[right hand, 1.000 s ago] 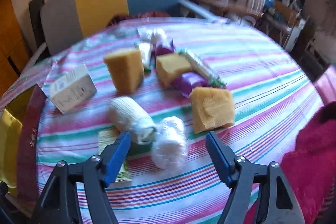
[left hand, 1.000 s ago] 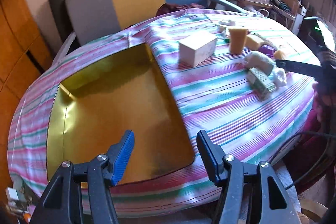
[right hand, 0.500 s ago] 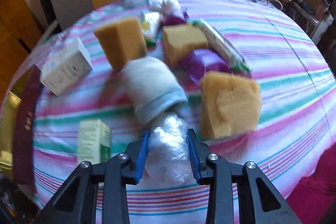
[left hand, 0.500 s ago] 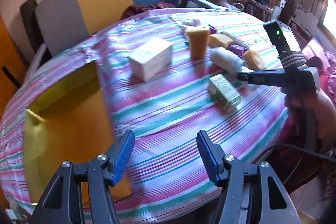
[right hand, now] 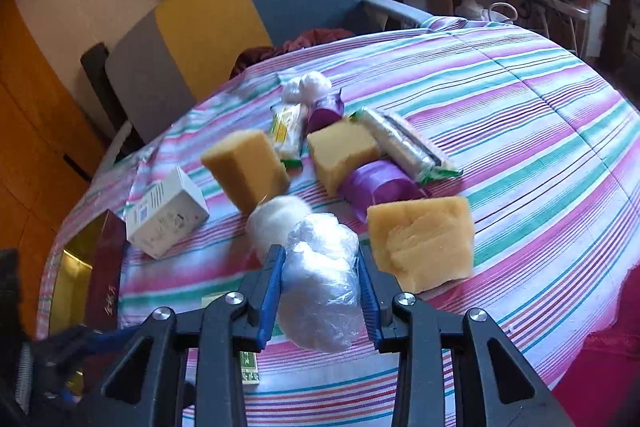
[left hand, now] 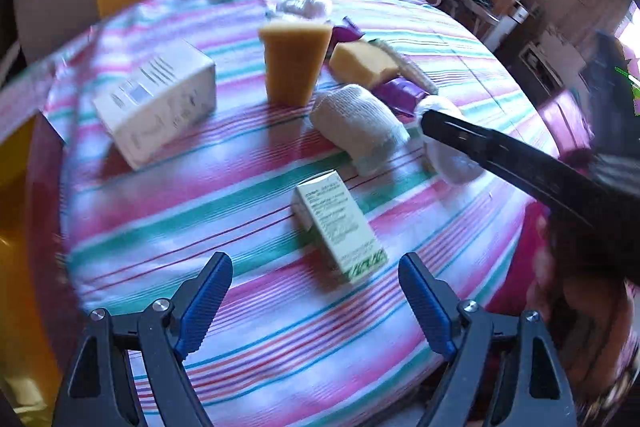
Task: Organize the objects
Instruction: 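Grasp the plastic-wrapped white bundle with the right tool while the left grasps the green-white box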
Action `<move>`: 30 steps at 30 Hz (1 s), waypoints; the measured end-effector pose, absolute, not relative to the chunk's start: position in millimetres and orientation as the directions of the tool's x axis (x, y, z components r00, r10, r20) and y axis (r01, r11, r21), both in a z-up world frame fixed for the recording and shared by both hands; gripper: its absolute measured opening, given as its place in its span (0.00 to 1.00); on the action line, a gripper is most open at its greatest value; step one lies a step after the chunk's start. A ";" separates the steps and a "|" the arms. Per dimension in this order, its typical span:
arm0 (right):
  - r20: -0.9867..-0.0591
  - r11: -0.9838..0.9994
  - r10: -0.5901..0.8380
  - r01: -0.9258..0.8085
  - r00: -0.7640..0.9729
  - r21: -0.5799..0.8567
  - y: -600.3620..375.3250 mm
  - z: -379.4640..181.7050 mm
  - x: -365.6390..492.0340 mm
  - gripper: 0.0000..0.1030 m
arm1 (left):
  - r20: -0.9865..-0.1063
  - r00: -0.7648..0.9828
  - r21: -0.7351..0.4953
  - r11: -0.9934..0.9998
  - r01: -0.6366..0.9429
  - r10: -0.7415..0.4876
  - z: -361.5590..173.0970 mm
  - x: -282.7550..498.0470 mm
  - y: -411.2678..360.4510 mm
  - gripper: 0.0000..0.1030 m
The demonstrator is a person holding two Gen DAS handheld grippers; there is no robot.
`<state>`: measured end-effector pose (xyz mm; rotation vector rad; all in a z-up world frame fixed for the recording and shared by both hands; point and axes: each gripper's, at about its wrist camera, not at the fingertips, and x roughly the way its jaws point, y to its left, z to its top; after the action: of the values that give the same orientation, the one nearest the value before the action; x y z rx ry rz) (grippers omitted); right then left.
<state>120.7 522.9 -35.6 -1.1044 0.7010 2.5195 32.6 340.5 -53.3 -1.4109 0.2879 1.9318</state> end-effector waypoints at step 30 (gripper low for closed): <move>-0.738 -0.886 0.037 -0.364 -0.673 0.287 508.3 -38.1 108.7 0.35 | -0.833 -0.283 -0.146 -0.683 -0.716 0.475 -73.4 55.5 294.4 0.29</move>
<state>108.7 508.3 -38.1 -1.1391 0.6179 2.6122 55.5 294.4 -73.4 -1.1902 0.3301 2.0219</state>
